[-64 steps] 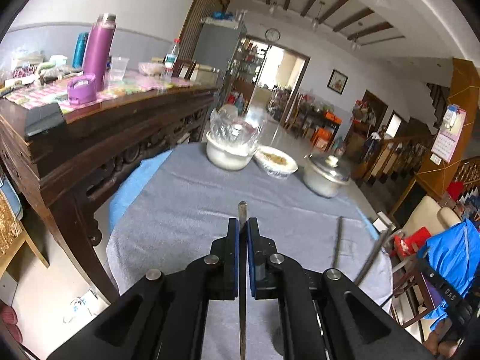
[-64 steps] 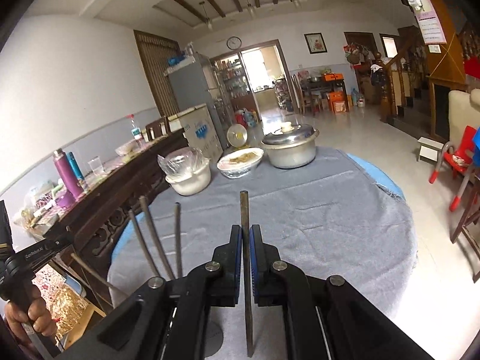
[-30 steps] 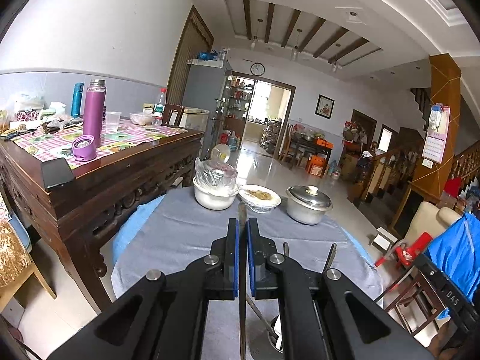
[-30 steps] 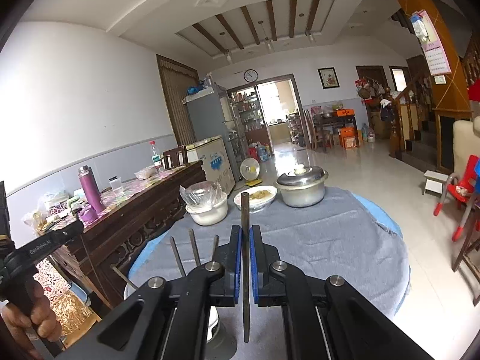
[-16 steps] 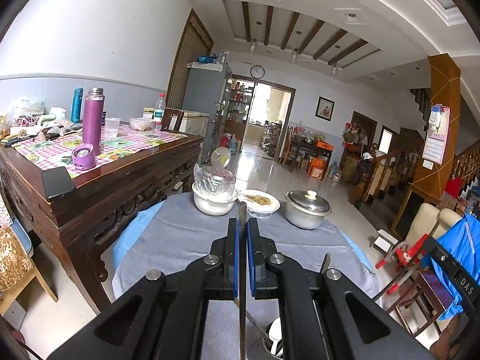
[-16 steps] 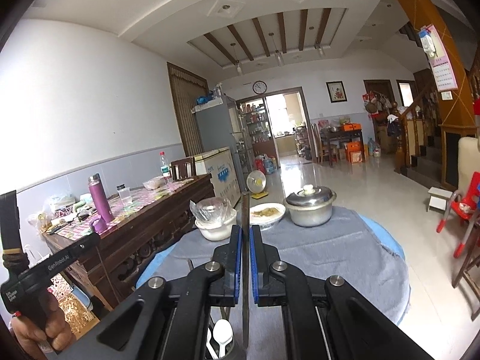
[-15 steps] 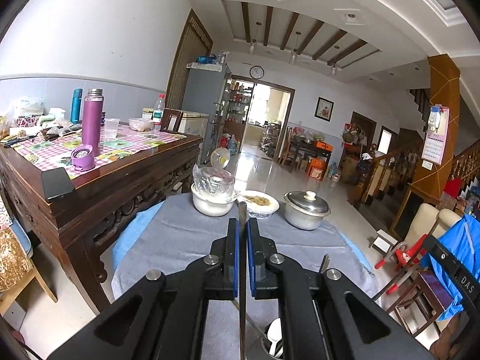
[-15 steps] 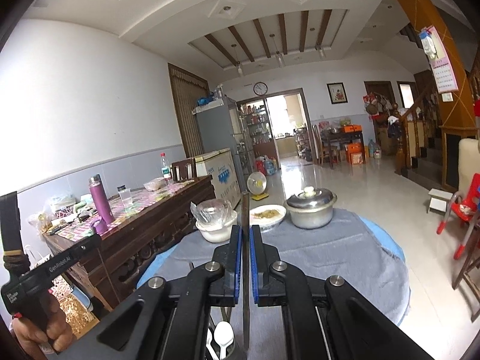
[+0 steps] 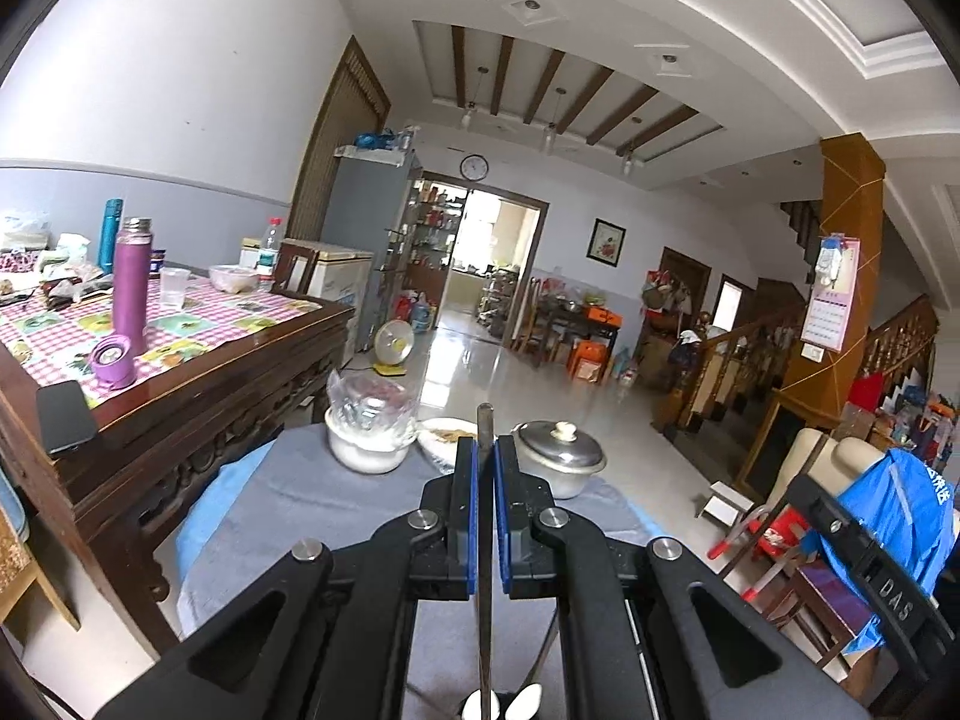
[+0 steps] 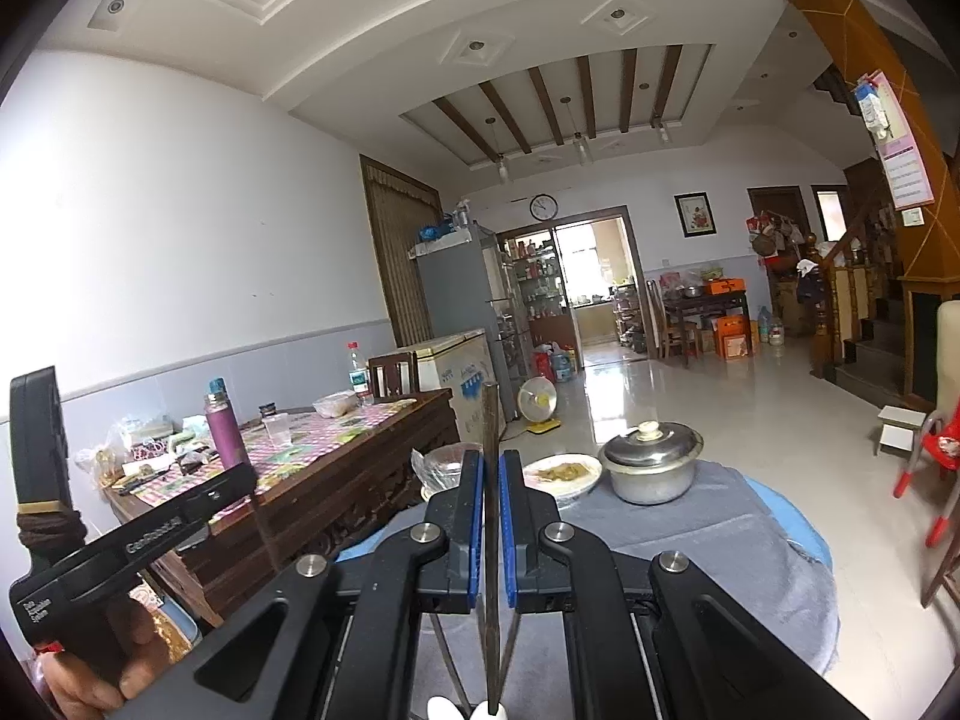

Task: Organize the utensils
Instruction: 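Lower both chopsticks into the mesh cup beside the white spoons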

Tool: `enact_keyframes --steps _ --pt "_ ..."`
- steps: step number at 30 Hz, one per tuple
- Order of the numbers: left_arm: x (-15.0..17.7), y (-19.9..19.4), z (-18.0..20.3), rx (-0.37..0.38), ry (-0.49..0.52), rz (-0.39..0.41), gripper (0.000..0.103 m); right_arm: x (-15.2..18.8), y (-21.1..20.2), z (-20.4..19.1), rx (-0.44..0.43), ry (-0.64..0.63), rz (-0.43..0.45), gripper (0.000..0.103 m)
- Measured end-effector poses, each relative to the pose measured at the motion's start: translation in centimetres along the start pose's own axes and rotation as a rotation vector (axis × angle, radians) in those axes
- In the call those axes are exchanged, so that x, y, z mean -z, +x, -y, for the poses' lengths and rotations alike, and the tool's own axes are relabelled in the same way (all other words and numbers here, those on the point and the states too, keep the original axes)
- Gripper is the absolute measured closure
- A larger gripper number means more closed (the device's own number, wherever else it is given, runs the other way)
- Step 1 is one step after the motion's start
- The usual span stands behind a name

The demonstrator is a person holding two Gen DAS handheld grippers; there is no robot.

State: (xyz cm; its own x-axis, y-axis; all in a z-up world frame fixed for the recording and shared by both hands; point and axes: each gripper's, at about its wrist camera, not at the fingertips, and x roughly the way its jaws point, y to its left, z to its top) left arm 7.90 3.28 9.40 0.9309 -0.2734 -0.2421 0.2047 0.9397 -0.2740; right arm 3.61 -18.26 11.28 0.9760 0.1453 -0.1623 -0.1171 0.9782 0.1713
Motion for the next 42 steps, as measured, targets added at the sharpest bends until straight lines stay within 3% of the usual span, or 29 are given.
enact_keyframes --steps 6,21,42 --pt "0.3 1.1 0.8 -0.005 -0.002 0.022 0.098 0.9 0.7 -0.6 -0.019 0.000 -0.024 0.097" --pt "4.4 4.9 -1.1 -0.071 -0.052 -0.059 0.098 5.7 2.7 -0.3 -0.032 0.016 -0.162 0.097" --pt "7.0 6.4 -0.5 -0.107 -0.002 -0.119 0.098 7.7 3.0 0.0 -0.017 0.027 -0.222 0.097"
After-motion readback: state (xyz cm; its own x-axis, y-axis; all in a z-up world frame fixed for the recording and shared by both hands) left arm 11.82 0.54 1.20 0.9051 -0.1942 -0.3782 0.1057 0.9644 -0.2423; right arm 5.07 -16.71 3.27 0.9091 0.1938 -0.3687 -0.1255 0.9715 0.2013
